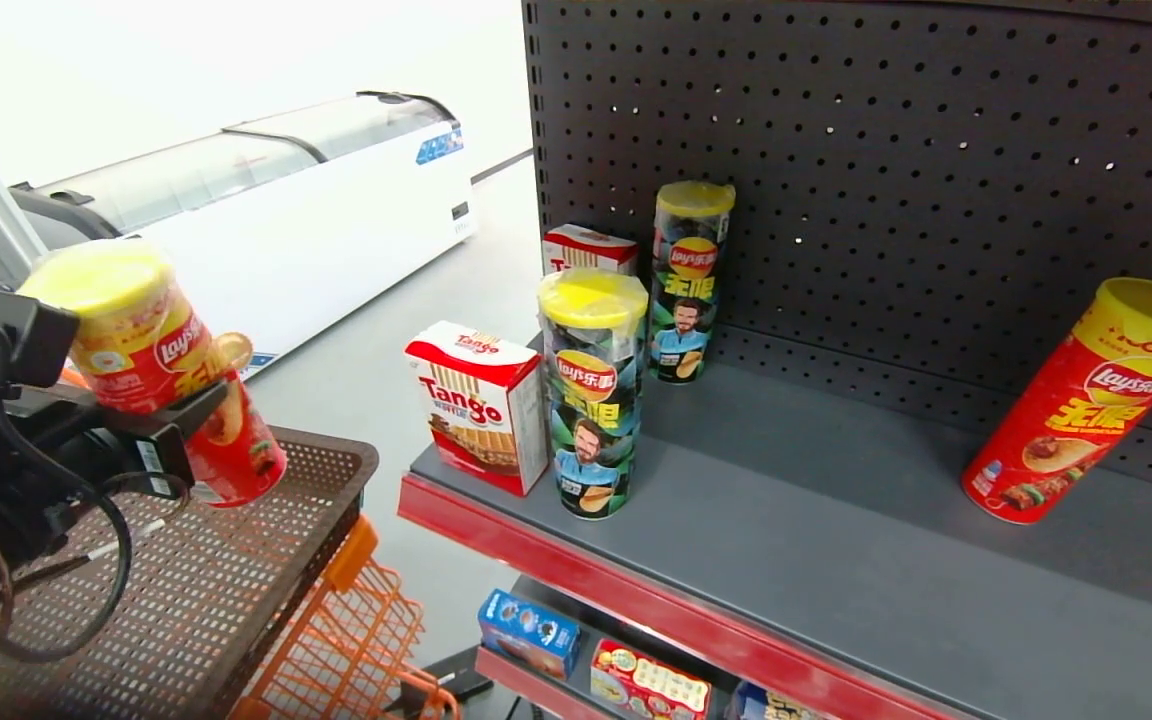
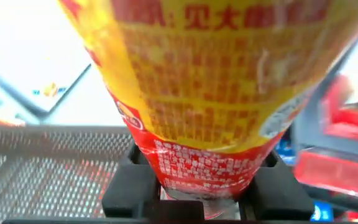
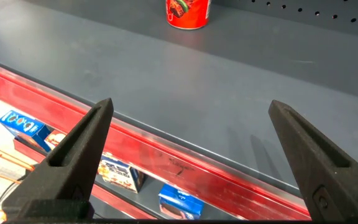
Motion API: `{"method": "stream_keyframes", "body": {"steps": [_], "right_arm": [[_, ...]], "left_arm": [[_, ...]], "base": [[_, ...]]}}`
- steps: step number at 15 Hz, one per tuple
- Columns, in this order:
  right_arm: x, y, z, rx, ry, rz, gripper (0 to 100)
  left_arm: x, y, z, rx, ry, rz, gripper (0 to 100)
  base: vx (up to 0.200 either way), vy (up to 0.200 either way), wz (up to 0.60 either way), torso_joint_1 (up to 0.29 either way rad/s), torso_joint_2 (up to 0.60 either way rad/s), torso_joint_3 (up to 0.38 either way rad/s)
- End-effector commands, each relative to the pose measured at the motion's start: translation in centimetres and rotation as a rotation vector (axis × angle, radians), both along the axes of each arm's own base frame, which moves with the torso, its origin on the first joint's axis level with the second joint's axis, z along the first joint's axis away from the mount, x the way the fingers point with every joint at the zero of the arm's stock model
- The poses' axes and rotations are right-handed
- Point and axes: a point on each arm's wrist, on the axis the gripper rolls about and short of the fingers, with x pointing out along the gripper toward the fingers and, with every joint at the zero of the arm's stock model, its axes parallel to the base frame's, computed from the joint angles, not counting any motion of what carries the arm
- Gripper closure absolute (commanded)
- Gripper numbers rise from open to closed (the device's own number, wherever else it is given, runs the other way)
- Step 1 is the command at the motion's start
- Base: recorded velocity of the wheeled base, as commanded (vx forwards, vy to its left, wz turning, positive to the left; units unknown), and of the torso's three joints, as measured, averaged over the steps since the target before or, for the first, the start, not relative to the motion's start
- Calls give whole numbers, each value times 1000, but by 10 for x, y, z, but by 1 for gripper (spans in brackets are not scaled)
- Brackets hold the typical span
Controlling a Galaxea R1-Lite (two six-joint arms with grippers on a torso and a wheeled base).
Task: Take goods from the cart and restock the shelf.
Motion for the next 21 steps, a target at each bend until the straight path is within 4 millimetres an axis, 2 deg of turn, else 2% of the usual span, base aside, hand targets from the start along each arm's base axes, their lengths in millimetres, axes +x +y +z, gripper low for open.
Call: {"method": "stream_keyframes", "body": {"steps": [1, 3, 5, 8, 14, 21], "right_arm": [[0, 0, 0, -1, 1, 0, 0], [0, 0, 0, -1, 1, 0, 0], [0, 0, 0, -1, 1, 0, 0], [0, 0, 0, -1, 1, 0, 0], [0, 0, 0, -1, 1, 0, 0], [0, 0, 0, -2, 1, 3, 0]], "left_arm": [[-24, -19, 21, -3, -88, -94, 100], [-37, -34, 21, -24, -57, -184, 100], [-61, -51, 22, -104, -19, -359, 100], [-77, -58, 17, -107, 54, -474, 100], [-79, -71, 21, -108, 59, -664, 100], [-92, -90, 7, -92, 176, -863, 100]], "base": [[0, 0, 0, 0, 0, 0], [0, 0, 0, 0, 0, 0], [0, 0, 0, 0, 0, 0], [0, 0, 0, 0, 0, 0], [0, 0, 0, 0, 0, 0], [0, 0, 0, 0, 0, 0]]}}
